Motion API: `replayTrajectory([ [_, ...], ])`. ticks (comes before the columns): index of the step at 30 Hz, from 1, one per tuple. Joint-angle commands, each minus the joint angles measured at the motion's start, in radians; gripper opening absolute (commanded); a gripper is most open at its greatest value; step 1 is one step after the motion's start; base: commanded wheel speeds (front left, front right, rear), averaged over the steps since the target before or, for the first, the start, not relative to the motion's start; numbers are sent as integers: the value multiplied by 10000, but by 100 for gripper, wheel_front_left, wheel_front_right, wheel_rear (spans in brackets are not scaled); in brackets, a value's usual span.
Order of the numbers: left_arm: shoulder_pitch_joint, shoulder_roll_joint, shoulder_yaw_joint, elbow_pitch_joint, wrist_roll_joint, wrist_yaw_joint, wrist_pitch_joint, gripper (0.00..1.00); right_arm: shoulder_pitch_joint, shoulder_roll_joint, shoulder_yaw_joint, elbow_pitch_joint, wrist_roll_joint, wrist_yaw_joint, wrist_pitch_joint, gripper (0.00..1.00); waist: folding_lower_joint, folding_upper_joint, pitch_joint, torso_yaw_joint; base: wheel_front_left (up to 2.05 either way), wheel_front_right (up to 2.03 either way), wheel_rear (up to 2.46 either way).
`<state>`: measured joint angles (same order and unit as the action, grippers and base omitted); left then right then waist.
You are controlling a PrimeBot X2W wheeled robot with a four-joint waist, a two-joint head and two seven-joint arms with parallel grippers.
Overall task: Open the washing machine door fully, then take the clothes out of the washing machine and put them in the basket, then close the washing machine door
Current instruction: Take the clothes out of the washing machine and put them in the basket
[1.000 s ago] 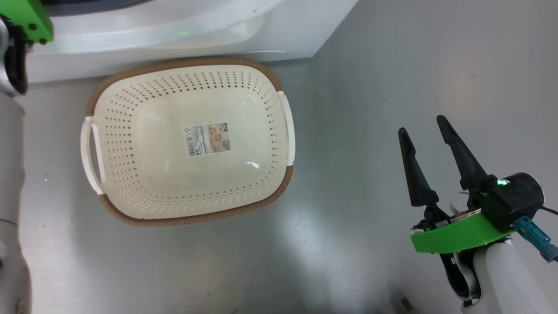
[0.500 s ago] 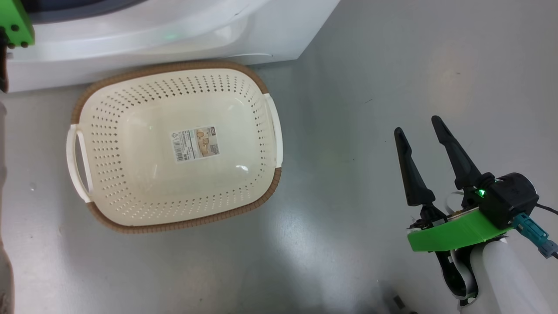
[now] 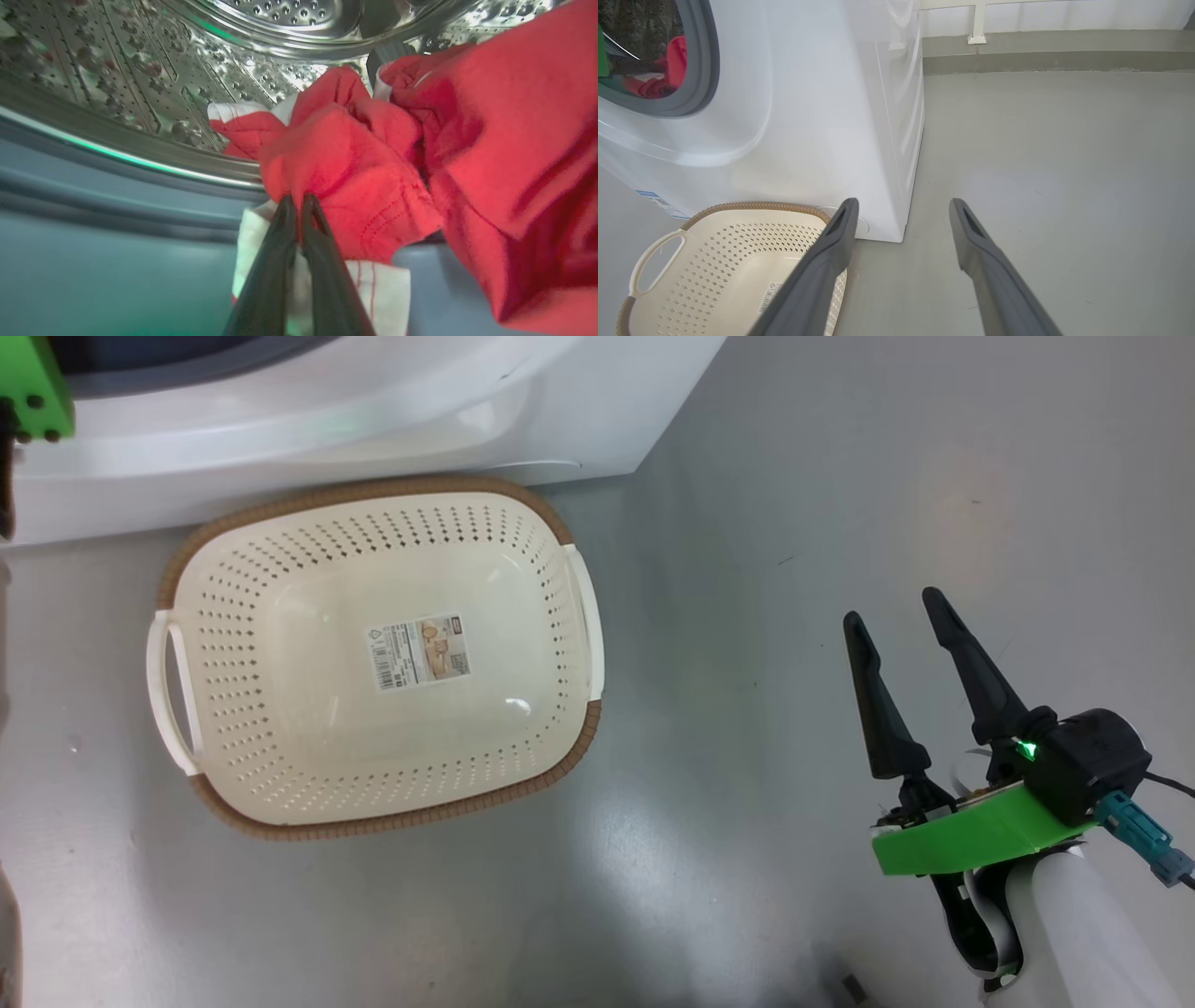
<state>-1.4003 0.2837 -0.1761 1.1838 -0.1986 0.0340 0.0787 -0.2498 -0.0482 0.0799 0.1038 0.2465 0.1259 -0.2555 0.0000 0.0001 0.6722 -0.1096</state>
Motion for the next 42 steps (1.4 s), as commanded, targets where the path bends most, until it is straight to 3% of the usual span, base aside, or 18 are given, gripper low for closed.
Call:
replayTrajectory([
  [1, -55, 533, 69, -331, 46, 71, -270, 0, 103, -20, 231, -162, 102, 48, -63, 100, 0, -1, -17, 21, 0, 0, 0],
  [16, 1766, 352, 537, -1582, -736, -351, -3293, 0, 188, -20, 22, -38, 142, 48, -63, 100, 0, -1, -659, 507, 0, 0, 0],
  [27, 5227, -105, 1424, -6086, -544, -284, -3402, 0, 457, -20, -163, 40, 35, 48, -63, 100, 0, -1, -1608, 1020, 0, 0, 0],
  [42, 8579, -1104, 2088, -8579, -212, -606, -3404, 0, 1005, -20, -170, 248, 151, 48, -63, 100, 0, -1, -3306, 1157, 0, 0, 0],
])
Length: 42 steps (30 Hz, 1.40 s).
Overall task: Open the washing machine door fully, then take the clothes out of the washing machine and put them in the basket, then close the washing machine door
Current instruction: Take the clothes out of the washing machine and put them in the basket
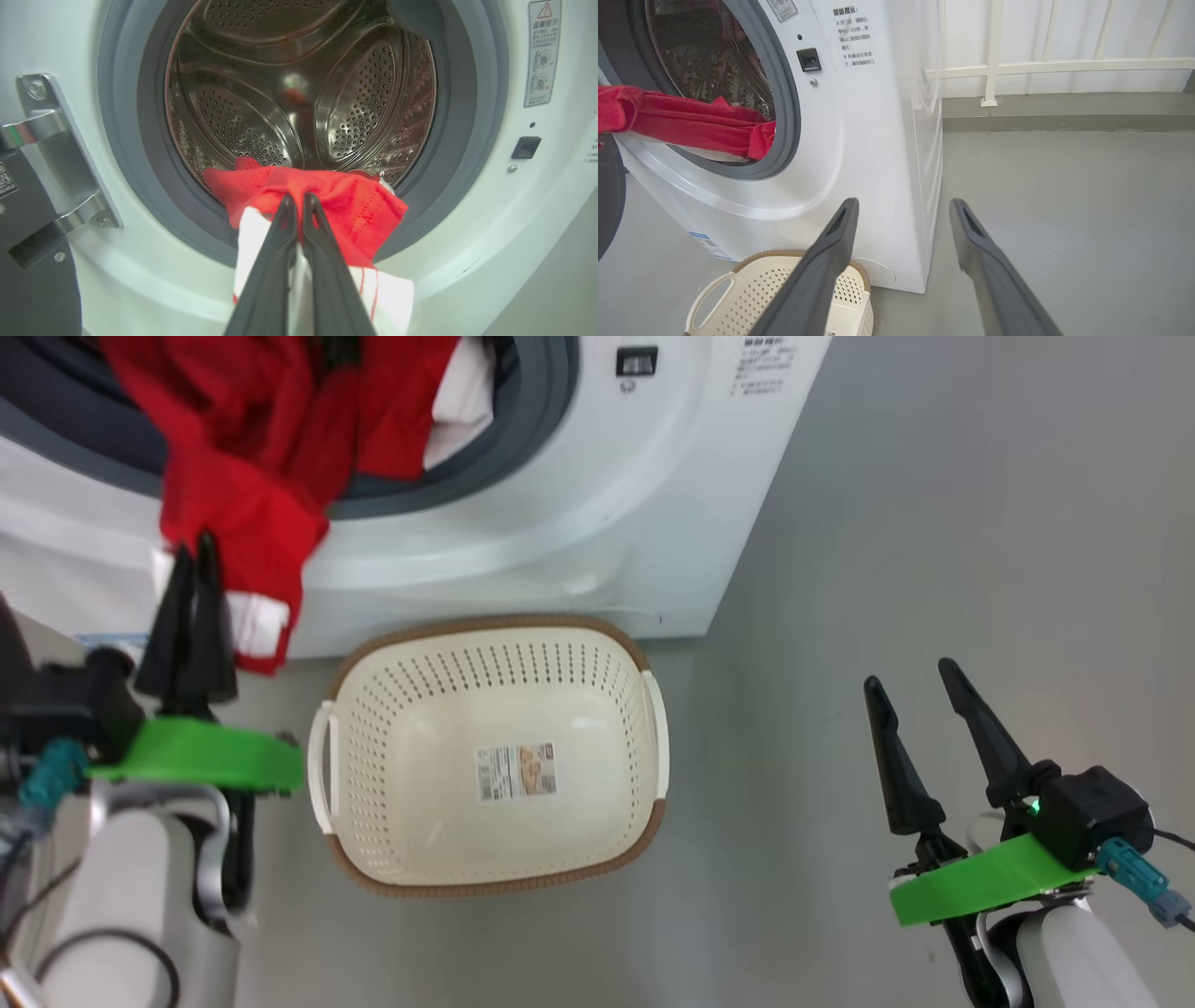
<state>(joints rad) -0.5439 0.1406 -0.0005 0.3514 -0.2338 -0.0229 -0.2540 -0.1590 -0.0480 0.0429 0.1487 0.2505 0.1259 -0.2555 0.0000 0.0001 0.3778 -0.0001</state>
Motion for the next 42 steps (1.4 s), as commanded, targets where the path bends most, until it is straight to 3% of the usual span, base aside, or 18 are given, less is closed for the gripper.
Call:
replayTrajectory([
  [1, 203, 285, 358, -368, 160, -57, -77, 0, 140, -22, 201, -198, 114, 48, -63, 100, 0, -1, -456, 62, 0, 0, 0],
  [17, 2591, -196, 387, -1911, 265, -228, -78, 0, 623, -22, 23, -189, 256, 48, -63, 100, 0, -1, -1551, 74, 0, 0, 0],
  [30, 3444, -402, -91, -2680, 239, -201, -15, 0, 772, -22, 8, -255, 320, 48, -63, 100, 0, -1, -1765, 151, 0, 0, 0],
  [36, 3483, -553, -446, -2418, 21, -322, 35, 0, 736, -22, 15, -307, 302, 48, -63, 100, 0, -1, -1601, 135, 0, 0, 0],
  [42, 3005, -720, -944, -1105, -344, -552, 1, 0, 566, -22, 72, -355, 275, 48, -63, 100, 0, -1, -1249, 58, 0, 0, 0],
])
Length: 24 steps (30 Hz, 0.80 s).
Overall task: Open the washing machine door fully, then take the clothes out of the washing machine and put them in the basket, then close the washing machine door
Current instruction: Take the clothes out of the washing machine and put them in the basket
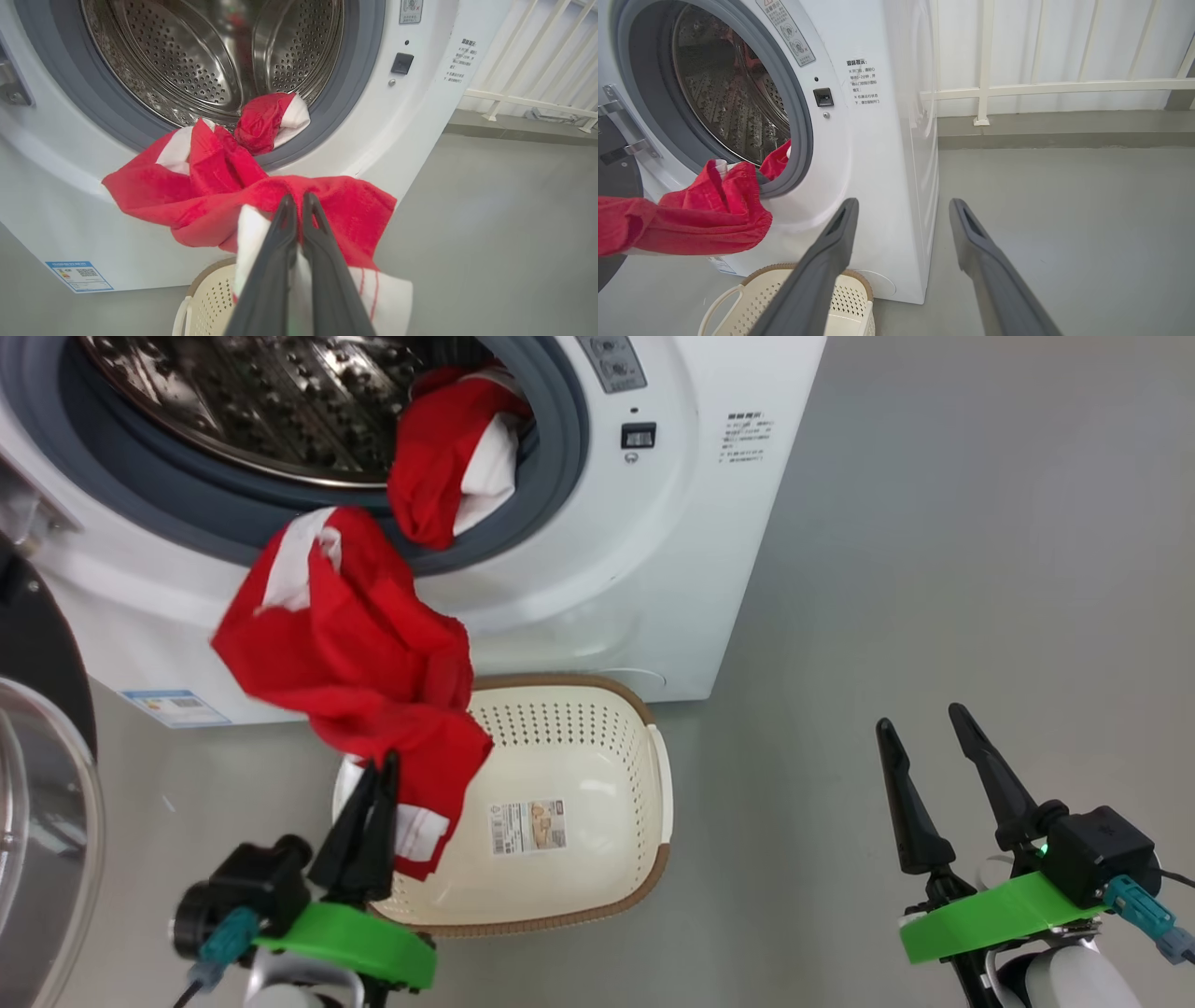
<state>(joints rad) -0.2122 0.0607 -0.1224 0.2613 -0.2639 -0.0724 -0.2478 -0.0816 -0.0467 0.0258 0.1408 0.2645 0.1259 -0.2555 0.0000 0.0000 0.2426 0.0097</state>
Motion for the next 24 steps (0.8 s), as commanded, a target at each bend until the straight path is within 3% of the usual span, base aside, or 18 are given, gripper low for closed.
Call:
replayTrajectory([
  [1, -438, 58, 196, 83, -97, -94, -70, 0, -232, -35, 252, -277, 137, 48, -63, 100, 0, 0, 177, -54, 0, 0, 0],
  [12, -2285, -73, 47, 3797, -836, -432, -136, 0, -605, -35, 413, -260, 190, 48, -63, 100, 0, 0, 990, -294, 0, 0, 0],
  [24, -4186, -102, -100, 6715, -1743, -501, -138, 0, -1060, -35, 576, -302, 187, 48, -63, 100, 0, 0, 2077, -628, 0, 0, 0],
])
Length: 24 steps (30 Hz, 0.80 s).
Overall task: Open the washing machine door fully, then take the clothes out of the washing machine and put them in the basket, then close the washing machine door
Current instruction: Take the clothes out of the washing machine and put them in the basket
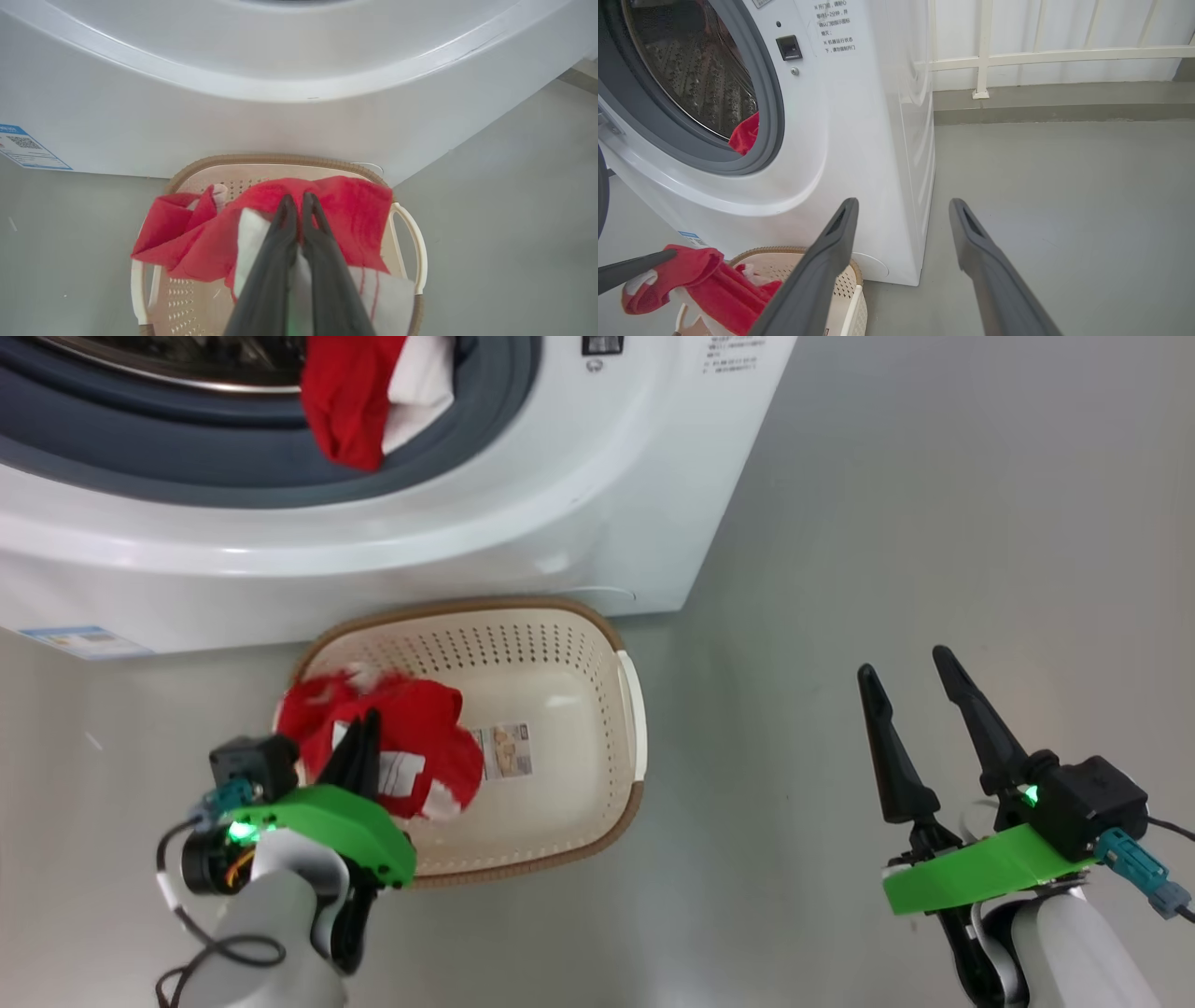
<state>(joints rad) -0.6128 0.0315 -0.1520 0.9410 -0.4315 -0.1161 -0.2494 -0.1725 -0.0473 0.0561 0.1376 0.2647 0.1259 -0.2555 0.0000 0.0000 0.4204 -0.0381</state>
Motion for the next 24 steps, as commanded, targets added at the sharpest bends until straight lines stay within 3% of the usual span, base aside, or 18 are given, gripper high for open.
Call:
replayTrajectory([
  [1, -345, 189, 130, 138, -116, -58, -123, 0, -198, -29, 293, -275, 164, 48, -63, 100, 0, 0, 406, -188, 0, 0, 0],
  [10, -1789, 188, -331, 2598, -405, 311, 307, 0, -476, -29, 382, -348, 165, 48, -63, 100, 0, 0, 1333, -570, 0, 0, 0],
  [24, -2504, 617, -581, 3422, -325, 927, 1630, 0, -887, -29, 483, -350, 280, 48, -63, 100, 0, 0, 2182, -886, 0, 0, 0],
])
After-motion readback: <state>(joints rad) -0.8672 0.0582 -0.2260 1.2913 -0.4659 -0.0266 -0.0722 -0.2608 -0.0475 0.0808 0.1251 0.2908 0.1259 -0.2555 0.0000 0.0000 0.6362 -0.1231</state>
